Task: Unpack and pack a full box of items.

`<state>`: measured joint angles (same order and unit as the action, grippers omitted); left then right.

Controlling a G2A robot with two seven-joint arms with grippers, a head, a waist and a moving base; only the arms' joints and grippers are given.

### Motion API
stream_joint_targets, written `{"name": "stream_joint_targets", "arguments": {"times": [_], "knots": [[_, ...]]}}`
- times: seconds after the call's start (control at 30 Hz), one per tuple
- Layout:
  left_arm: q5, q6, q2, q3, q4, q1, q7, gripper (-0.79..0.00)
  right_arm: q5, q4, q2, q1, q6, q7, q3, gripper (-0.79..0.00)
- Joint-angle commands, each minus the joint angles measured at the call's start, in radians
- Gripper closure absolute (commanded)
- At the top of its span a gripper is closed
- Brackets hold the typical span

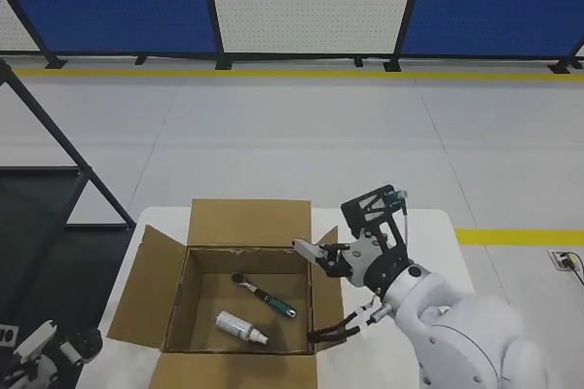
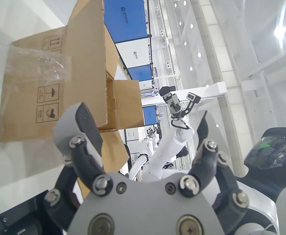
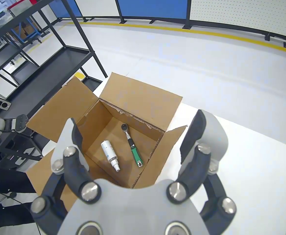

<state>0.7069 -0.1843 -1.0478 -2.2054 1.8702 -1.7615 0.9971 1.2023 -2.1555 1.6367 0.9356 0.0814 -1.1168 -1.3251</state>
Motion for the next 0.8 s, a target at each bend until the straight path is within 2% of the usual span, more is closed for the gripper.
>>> {"name": "stream_joint_targets", "arguments": {"times": [0.0, 0.1, 0.2, 0.27, 0.47, 0.63, 0.77], "knots": [[0.0, 0.0, 0.0, 0.0, 0.0, 0.0, 0.0, -0.785, -0.007, 0.007, -0.001, 0.012, -0.002, 0.018, 0.0, -0.785], [-0.001, 0.033, 0.001, 0.01, -0.001, 0.01, -0.027, -0.785, -0.065, 0.05, -0.005, 0.012, -0.032, -0.028, -0.03, -0.785], [-0.003, 0.086, 0.005, 0.018, -0.003, 0.04, -0.043, -0.785, -0.191, 0.084, -0.007, -0.012, -0.085, -0.098, -0.082, -0.785], [-0.049, 0.087, 0.009, 0.017, 0.0, 0.065, -0.074, -0.785, -0.287, 0.103, -0.01, -0.023, -0.112, -0.149, -0.123, -0.785], [-0.141, 0.131, 0.025, 0.07, -0.022, 0.134, -0.037, -0.785, -0.489, 0.167, -0.026, -0.043, -0.172, -0.246, -0.237, -0.785], [-0.173, 0.127, 0.034, 0.109, -0.03, 0.179, 0.007, -0.785, -0.613, 0.229, -0.037, -0.044, -0.176, -0.258, -0.255, -0.785], [-0.173, 0.115, 0.036, 0.129, -0.01, 0.183, 0.012, -0.785, -0.607, 0.287, -0.047, -0.057, -0.177, -0.26, -0.224, -0.785]]}}
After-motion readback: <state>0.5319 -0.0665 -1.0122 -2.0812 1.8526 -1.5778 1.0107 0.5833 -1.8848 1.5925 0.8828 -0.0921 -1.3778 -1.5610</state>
